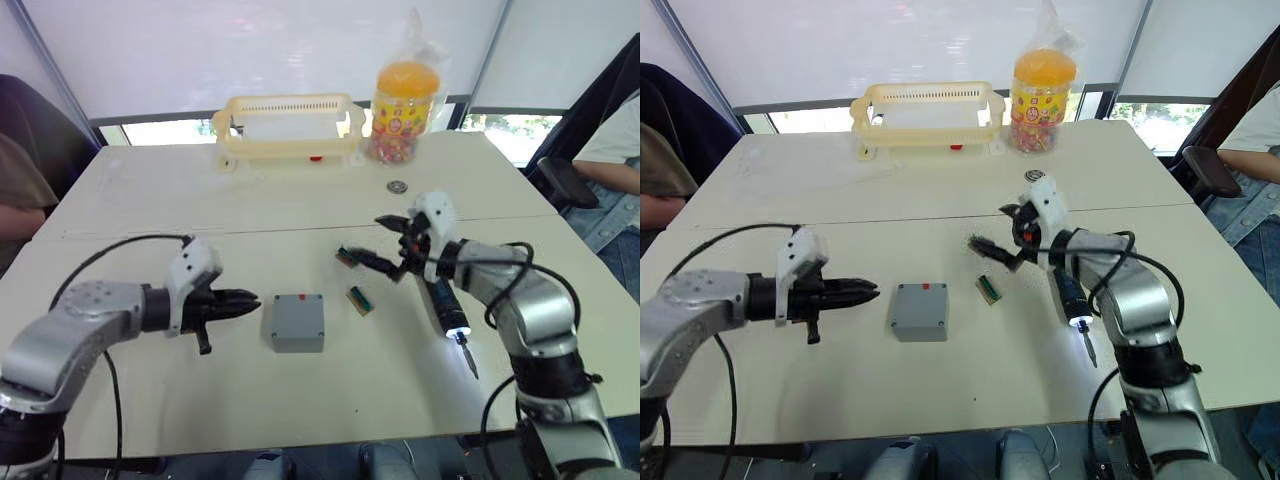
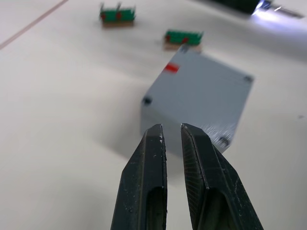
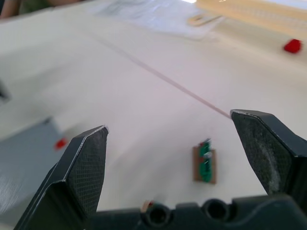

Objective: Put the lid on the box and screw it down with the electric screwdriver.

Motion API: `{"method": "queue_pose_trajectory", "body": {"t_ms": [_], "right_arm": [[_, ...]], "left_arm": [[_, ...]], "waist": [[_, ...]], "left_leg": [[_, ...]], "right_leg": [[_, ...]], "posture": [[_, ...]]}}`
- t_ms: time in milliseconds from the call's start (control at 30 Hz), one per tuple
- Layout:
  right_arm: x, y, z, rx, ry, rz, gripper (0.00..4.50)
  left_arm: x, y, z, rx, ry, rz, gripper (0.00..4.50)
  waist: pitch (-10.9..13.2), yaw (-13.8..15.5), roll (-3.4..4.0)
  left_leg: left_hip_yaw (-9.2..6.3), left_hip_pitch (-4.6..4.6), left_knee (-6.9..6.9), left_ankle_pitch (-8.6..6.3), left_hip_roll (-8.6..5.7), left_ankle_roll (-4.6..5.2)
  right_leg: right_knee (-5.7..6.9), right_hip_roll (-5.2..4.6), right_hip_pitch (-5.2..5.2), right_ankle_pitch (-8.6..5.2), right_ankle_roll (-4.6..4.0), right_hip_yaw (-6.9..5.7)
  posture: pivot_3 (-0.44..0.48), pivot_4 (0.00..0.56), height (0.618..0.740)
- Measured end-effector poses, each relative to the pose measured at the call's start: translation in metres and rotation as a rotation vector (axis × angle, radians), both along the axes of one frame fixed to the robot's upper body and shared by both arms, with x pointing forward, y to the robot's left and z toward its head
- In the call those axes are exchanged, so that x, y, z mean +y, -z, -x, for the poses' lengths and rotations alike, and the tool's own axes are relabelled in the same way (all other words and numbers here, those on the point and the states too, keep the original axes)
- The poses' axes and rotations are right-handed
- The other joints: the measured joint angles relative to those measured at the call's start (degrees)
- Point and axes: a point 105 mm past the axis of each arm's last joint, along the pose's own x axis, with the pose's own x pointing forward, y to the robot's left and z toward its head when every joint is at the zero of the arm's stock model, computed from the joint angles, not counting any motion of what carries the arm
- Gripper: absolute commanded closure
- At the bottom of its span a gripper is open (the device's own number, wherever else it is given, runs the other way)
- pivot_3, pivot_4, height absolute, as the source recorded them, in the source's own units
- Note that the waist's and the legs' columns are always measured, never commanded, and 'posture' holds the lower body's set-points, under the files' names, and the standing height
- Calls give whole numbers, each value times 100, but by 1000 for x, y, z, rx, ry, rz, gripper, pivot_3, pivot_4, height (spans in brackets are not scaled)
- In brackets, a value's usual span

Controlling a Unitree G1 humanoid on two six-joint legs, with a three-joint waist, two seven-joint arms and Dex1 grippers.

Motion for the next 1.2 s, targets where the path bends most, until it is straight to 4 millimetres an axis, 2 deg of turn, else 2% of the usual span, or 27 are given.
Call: {"method": "queue_pose_trajectory", "body": {"t_ms": [100,233,400,600,1000,1033,1067,1133,1200], "right_arm": [[-4,19,-22,77,57,-6,49],[-4,41,-42,132,96,-5,1865],[4,53,-49,131,63,16,1865],[14,69,-53,118,38,56,1865],[22,74,-59,97,33,64,1865],[23,74,-59,95,32,64,2444],[22,74,-60,94,32,66,2733],[22,75,-60,95,33,71,3724],[22,75,-60,95,33,72,3724]], "left_arm": [[-9,-12,-4,-35,34,12,3940],[-20,-8,-11,-59,66,-28,3940],[-23,-11,-22,-94,44,-18,3940],[-23,-11,-25,-101,23,-11,3940],[-19,1,-25,-73,-12,-12,3940],[-19,1,-24,-74,-15,-12,3940],[-19,2,-24,-73,-17,-11,3940],[-20,3,-25,-72,-20,-9,3940],[-20,3,-25,-73,-23,-8,3940]], "waist": [[0,-10,0],[0,-25,0],[0,-40,0],[0,-40,0],[0,-39,1],[0,-39,1],[0,-39,1],[0,-40,1],[0,-40,1]], "left_leg": [[3,0,-1,1,-5,-1],[7,-1,-2,3,-6,-5],[6,-2,-3,3,-3,-6],[6,-2,-3,5,-3,-9],[5,-3,-3,7,-3,-13],[4,-3,-3,7,-3,-13],[4,-2,-3,7,-3,-13],[4,-3,-3,8,-3,-13],[4,-3,-3,8,-3,-14]], "right_leg": [[0,0,-2,0,0,1],[2,2,-5,0,0,4],[2,8,-8,0,0,7],[5,8,-11,1,0,9],[9,9,-14,1,0,12],[9,9,-14,1,0,12],[9,9,-15,1,0,12],[10,9,-15,1,0,12],[10,9,-15,1,0,12]], "posture": [[0,150,740],[0,150,740],[0,150,740],[0,150,740],[0,150,740],[0,150,740],[0,150,740],[0,150,740],[0,150,740]]}}
